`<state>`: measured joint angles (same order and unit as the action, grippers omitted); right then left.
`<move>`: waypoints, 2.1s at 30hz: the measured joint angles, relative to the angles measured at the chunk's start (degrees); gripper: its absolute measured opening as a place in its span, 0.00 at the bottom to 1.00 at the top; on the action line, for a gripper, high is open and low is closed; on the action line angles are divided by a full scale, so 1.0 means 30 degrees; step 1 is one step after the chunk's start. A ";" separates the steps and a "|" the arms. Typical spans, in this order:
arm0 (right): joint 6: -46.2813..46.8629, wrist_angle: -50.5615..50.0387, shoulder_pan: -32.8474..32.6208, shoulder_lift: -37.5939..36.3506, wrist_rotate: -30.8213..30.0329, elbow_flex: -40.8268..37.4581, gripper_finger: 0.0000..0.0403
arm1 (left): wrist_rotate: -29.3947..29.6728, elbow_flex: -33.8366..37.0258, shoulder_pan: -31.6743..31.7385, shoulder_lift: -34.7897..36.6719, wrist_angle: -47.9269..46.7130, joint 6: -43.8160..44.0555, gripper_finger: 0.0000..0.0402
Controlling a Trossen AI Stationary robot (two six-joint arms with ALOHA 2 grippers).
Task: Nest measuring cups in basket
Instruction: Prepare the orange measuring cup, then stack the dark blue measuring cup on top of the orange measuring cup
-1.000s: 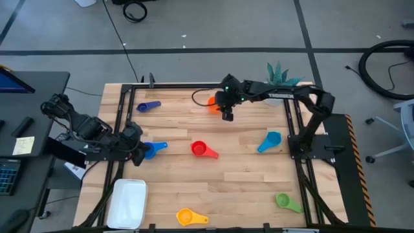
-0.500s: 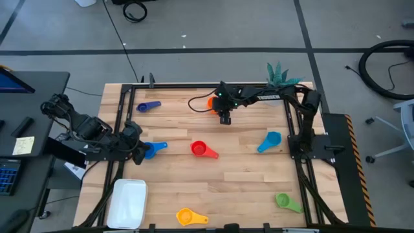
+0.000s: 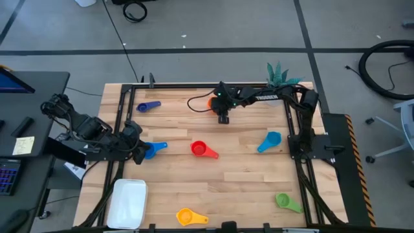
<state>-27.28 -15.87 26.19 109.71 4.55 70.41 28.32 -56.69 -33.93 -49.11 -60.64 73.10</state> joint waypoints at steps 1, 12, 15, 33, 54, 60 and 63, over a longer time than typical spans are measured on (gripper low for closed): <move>0.0003 0.0101 0.0027 0.0000 0.0004 0.0000 0.31 | -0.0007 0.0000 0.0000 -0.0004 0.0000 0.0000 0.03; 0.0026 0.0779 0.0066 0.0000 0.0004 0.0000 0.04 | -0.0007 0.0000 0.0006 -0.0004 -0.0007 -0.0057 0.03; 0.0033 0.0782 0.0066 -0.0007 0.0015 0.0000 0.05 | -0.0007 0.0000 0.0006 -0.0004 -0.0007 -0.0086 0.03; 0.2233 0.0688 -0.1527 -0.0036 0.1530 0.0000 0.03 | -0.0015 0.0000 0.0002 -0.0004 -0.0020 -0.0087 0.03; 0.1597 0.0275 -0.3242 -0.0036 0.1715 0.0000 0.13 | -0.0022 0.0000 0.0001 -0.0004 -0.0022 -0.0117 0.03; 0.1097 0.0316 -0.3249 -0.0036 0.1723 0.0000 0.17 | -0.0029 0.0000 0.0000 -0.0003 -0.0211 -0.0095 0.03; 0.1082 0.0553 -0.3269 -0.0036 0.1715 0.0000 0.19 | -0.0031 0.0000 0.0002 -0.0001 -0.0277 -0.0095 0.03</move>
<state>-24.03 -14.22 16.39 109.60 9.69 70.41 28.22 -56.69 -33.93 -49.11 -61.47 72.82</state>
